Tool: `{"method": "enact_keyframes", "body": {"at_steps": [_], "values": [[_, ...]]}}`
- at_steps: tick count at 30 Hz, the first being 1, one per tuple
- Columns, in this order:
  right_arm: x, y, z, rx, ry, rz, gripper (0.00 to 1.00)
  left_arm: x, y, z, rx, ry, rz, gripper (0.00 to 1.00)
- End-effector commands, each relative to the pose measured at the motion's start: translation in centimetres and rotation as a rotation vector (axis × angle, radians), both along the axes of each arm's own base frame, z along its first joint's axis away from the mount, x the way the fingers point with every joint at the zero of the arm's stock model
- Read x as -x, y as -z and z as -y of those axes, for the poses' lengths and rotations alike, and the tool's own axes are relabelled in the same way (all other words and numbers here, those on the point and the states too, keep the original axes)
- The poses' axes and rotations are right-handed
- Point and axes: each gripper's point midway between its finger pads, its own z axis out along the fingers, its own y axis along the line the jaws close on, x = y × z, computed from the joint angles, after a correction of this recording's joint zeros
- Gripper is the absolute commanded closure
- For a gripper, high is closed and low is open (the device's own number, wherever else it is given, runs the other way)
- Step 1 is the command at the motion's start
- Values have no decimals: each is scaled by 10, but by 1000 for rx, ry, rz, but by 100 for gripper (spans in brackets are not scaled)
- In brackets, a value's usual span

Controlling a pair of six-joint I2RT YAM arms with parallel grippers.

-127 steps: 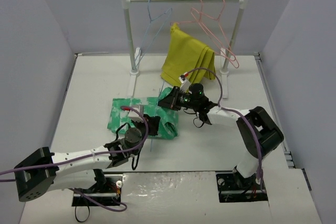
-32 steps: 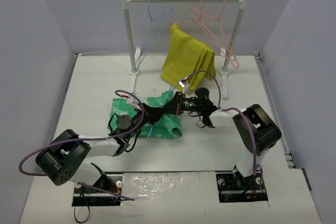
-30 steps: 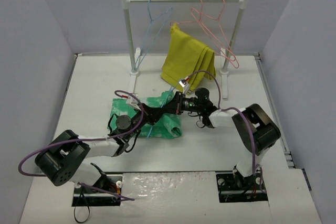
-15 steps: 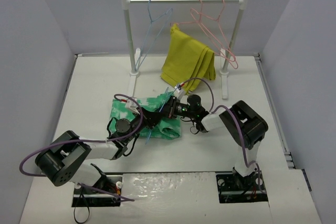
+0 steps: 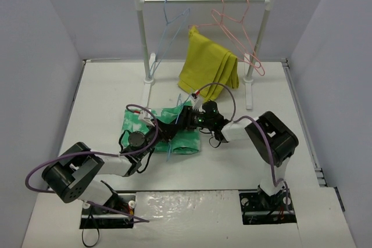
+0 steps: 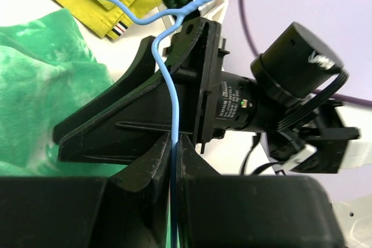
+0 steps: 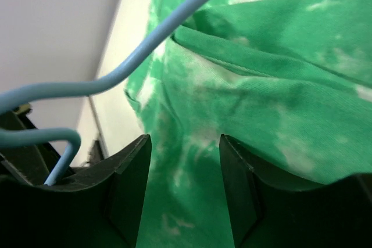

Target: Place the trousers on the hanger

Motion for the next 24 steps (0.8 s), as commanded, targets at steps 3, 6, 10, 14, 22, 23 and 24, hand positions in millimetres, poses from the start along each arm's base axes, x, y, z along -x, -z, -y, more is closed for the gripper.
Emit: {"method": "enact_keyframes", "body": {"at_steps": [3, 6, 10, 14, 22, 23, 24], "values": [[-19, -48, 23, 197, 28, 241, 51, 1, -56, 1, 137, 7, 148, 100], [-13, -39, 39, 276, 45, 230, 51, 0, -54, 2, 133, 5, 144, 100], [0, -37, 53, 291, 61, 220, 58, -2, -54, 2, 134, 4, 143, 100], [21, -32, 65, 284, 67, 186, 65, -3, -56, 4, 142, 12, 146, 100], [59, -30, 59, 219, -19, 174, 53, -4, -52, 5, 130, 12, 138, 100], [60, -28, 59, 221, -20, 170, 51, -5, -52, 5, 130, 8, 140, 100], [60, -28, 60, 222, -17, 169, 49, -4, -52, 5, 134, 8, 137, 100]]}}
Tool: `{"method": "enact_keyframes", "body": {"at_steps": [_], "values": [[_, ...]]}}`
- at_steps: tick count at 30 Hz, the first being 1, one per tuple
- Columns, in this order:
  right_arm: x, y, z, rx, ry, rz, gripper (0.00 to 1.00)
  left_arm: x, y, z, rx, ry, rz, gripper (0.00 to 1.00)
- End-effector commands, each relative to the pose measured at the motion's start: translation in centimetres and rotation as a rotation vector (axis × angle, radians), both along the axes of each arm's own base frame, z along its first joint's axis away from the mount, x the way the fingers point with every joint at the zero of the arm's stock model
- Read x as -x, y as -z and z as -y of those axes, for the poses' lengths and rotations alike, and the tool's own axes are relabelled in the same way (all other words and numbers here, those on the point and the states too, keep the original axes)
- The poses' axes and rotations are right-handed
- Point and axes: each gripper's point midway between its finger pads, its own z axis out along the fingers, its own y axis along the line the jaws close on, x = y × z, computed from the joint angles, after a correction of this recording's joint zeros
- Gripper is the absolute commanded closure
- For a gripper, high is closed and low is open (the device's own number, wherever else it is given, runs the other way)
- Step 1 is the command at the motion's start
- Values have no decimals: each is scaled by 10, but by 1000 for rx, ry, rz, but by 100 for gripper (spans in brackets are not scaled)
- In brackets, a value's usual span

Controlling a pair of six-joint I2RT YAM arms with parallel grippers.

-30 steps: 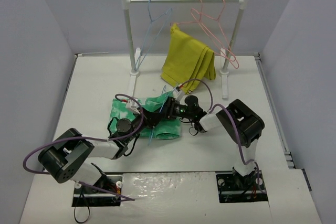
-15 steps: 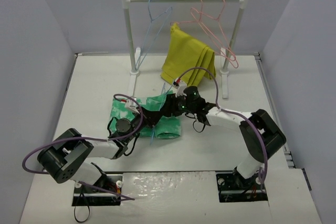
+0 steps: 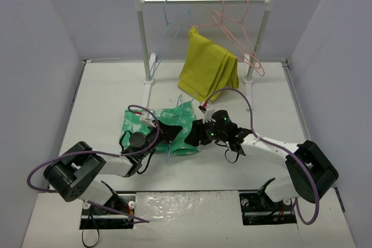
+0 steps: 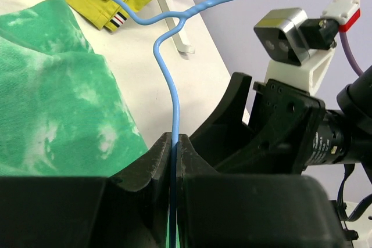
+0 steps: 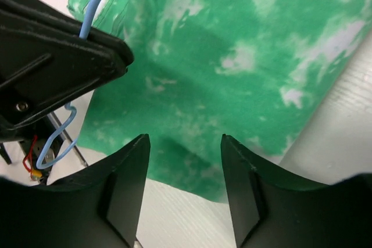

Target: Place the trousers on the hanger

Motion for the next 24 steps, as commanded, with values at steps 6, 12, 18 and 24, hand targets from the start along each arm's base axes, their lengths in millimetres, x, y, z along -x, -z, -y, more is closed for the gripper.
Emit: {"method": "enact_keyframes", "body": {"at_steps": [6, 12, 18, 24], "values": [[8, -28, -8, -45, -49, 116, 34, -7, -61, 1, 156, -18, 146, 100], [16, -23, -11, 25, -125, 172, 28, -8, -60, -2, 158, -35, 140, 100], [22, -7, -18, 75, -167, 164, 29, -10, -63, -3, 160, -45, 142, 100], [25, -5, -32, 76, -206, 170, 34, -11, -63, -1, 160, -45, 134, 100]]}}
